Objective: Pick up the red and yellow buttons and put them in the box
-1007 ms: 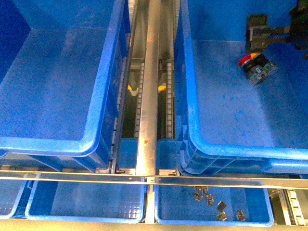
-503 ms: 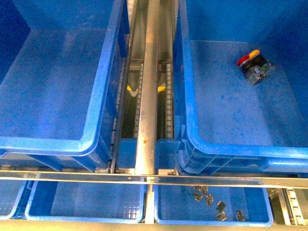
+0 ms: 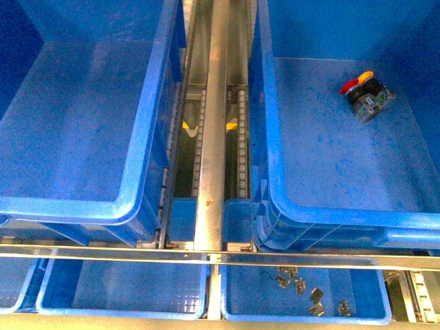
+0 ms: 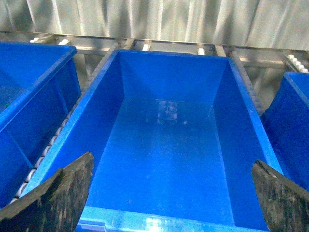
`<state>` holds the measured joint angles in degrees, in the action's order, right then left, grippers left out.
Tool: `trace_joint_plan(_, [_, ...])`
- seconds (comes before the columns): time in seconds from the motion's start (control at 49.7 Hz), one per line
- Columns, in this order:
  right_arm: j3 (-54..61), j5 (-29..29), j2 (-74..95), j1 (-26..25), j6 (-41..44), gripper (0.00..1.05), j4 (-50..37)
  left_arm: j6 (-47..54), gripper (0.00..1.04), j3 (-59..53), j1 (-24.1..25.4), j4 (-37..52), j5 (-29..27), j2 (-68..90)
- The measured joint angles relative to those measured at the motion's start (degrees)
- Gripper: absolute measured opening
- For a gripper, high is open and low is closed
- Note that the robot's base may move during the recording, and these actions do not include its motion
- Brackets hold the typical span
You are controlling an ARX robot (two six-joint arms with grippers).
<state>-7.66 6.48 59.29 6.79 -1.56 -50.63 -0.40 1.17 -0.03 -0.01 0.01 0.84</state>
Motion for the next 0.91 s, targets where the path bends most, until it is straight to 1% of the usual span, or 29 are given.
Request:
trace_joint_plan(0.081, [1.5, -0.6, -3.0, -0.8, 0.5, 0.12, 1.7, 0.0, 0.97, 0.0, 0.0, 0.0, 0.0, 0.0])
trace_joint_plan(0.101, [1.6, -0.8, -3.5, -0.9, 0.5, 0.1, 1.9, 0.0, 0.97, 0.0, 0.0, 0.0, 0.0, 0.0])
trace_joint_plan(0.141, [2.6, -1.2, -3.9, -1.3, 0.9, 0.03, 0.8, 0.0, 0.97, 0.0, 0.0, 0.0, 0.0, 0.0])
trace_joint_plan(0.201, [4.3, -2.3, -5.0, -2.3, 1.1, 0.04, -0.2, 0.0, 0.97, 0.0, 0.0, 0.0, 0.0, 0.0])
trace_joint_plan(0.221, [4.9, -4.9, -5.8, -3.7, 1.2, 0.04, 0.7, 0.0, 0.97, 0.0, 0.0, 0.0, 0.0, 0.0])
trace_joint_plan(0.242, [5.2, -5.8, -6.5, -4.5, 1.2, 0.04, 1.4, 0.0, 0.97, 0.0, 0.0, 0.0, 0.0, 0.0])
trace_joint_plan(0.322, [6.1, -6.1, -10.6, -6.4, 1.2, 0.04, 4.7, 0.0, 0.97, 0.0, 0.0, 0.0, 0.0, 0.0])
trace_joint_plan(0.423, [6.4, -6.4, -15.4, -6.6, 1.2, 0.04, 8.5, 0.0, 0.97, 0.0, 0.0, 0.0, 0.0, 0.0])
trace_joint_plan(0.584, [6.4, -6.4, -24.9, -6.6, 1.2, 0.04, 17.0, 0.0, 0.97, 0.0, 0.0, 0.0, 0.0, 0.0])
trace_joint_plan(0.906, [6.5, -6.3, -36.1, -6.6, 1.2, 0.04, 27.5, 0.0, 0.97, 0.0, 0.0, 0.0, 0.0, 0.0])
